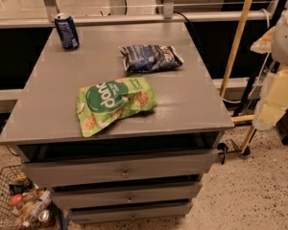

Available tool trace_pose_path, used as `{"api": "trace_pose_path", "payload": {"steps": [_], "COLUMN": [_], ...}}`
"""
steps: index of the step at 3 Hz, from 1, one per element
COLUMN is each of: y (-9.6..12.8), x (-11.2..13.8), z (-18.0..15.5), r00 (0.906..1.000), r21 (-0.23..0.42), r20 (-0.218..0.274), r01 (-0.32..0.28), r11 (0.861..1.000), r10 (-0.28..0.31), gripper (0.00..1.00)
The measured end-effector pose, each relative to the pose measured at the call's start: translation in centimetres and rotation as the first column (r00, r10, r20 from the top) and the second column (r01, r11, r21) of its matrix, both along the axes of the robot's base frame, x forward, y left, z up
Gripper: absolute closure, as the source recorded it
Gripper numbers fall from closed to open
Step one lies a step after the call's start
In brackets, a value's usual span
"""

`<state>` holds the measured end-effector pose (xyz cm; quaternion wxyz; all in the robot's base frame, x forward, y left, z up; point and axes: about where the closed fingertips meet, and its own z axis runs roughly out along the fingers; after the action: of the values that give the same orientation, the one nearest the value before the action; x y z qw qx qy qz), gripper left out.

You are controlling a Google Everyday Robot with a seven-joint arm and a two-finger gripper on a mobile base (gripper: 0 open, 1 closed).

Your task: Pick blue chip bag

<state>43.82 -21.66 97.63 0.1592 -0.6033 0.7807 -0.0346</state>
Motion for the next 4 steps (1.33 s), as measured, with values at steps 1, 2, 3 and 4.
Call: {"api": "trace_pose_path", "payload": {"steps": [1,2,3,4], "y": [0.0,-0.4,-0.8,-1.5], "x": [0.0,2.9,6.7,10.4], "z": [0.0,-0.2,-1.3,-2.0], "r00": [1.0,0.9994,0.9966,0.989], "r21": [0.0,0.036,0.123,0.234], "r20": [0.0,0.034,0.079,0.114], "r01": [0.0,-0.008,0.016,0.066], "r11": [1.0,0.999,0.992,0.97], "r10": [0.0,0.007,-0.025,-0.095], "gripper": [0.0,0.0,0.0,0.0]}}
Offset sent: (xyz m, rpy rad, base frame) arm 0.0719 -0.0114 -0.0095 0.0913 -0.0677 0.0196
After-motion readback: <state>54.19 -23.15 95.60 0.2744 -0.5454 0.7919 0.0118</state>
